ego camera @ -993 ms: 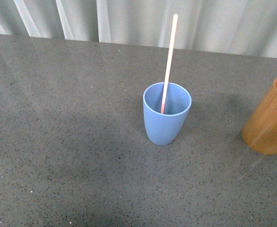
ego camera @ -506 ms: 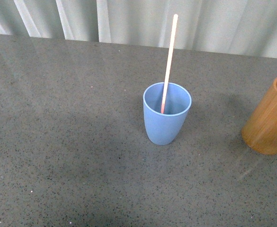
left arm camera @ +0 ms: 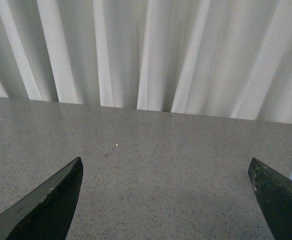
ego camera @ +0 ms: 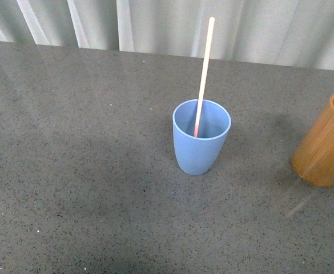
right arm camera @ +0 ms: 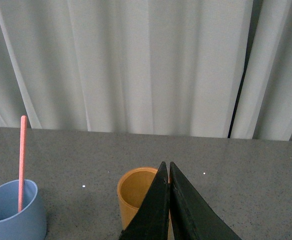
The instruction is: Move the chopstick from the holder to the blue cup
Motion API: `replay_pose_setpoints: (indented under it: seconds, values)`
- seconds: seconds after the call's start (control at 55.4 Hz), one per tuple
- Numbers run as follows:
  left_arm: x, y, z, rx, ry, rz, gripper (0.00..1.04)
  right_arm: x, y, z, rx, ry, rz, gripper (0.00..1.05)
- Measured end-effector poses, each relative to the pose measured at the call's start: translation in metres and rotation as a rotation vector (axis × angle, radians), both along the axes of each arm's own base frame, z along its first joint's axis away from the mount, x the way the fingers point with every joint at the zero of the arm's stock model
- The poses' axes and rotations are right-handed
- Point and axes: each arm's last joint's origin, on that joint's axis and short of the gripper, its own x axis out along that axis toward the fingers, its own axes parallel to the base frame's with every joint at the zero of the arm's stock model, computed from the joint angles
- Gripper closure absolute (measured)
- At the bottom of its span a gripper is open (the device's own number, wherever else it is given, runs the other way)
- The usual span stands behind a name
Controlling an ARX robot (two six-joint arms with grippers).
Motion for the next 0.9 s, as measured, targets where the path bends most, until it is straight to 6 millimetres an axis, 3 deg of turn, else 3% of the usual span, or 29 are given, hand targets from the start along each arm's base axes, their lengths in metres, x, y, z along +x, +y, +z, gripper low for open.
replay_pose_setpoints:
  seconds: [0.163,0.469,0.74,0.903]
  values:
    - [0.0,0.0,0.0,0.0,0.0,0.0,0.07,-0.0109,0.0,-0.0028,0.0,0.006,0.0,1.04]
    - [-0.0001,0.0,0.0001,0.0,-0.001,0.0,0.07,-0.0112,0.0,-0.0029,-0.001,0.005,0.0,1.03]
    - [0.0,0.0,0.0,0.0,0.0,0.0,0.07,-0.0112,0.0,-0.0029,0.0,0.006,0.0,0.6]
    - [0.0,0.0,0.0,0.0,0.0,0.0,0.07,-0.0112,0.0,-0.0029,0.0,0.006,-0.001,0.24]
